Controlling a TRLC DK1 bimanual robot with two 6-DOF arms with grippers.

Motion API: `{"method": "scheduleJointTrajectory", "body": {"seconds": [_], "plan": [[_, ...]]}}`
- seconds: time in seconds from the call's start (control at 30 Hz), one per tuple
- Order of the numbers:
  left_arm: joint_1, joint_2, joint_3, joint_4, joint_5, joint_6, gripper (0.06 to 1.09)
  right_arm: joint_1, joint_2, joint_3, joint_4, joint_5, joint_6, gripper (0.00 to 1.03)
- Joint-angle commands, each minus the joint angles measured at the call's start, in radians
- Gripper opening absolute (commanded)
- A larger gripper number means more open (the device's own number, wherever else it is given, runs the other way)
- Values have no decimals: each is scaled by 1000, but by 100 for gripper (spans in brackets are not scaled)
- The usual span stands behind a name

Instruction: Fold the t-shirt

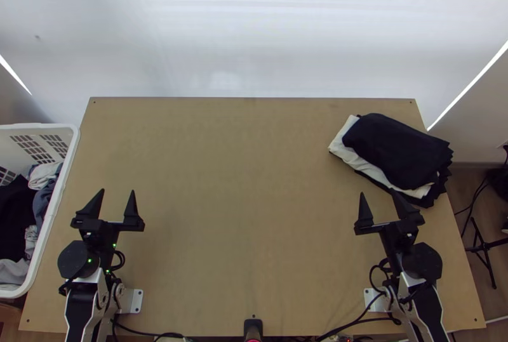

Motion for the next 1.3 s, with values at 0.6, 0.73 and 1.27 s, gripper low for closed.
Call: {"method": "scheduleJointTrajectory", "body": {"seconds": [0.6, 0.73, 1.27], "plan": [[-42, 34, 210, -124, -12, -110, 105, 0, 0, 0, 0, 0, 3, 98], [-41, 289, 476, -168, -32, -136, 105, 0, 0, 0, 0, 0, 3, 98], [617, 1346, 1485, -748, -183, -208, 105, 0, 0, 0, 0, 0, 3, 98]]}}
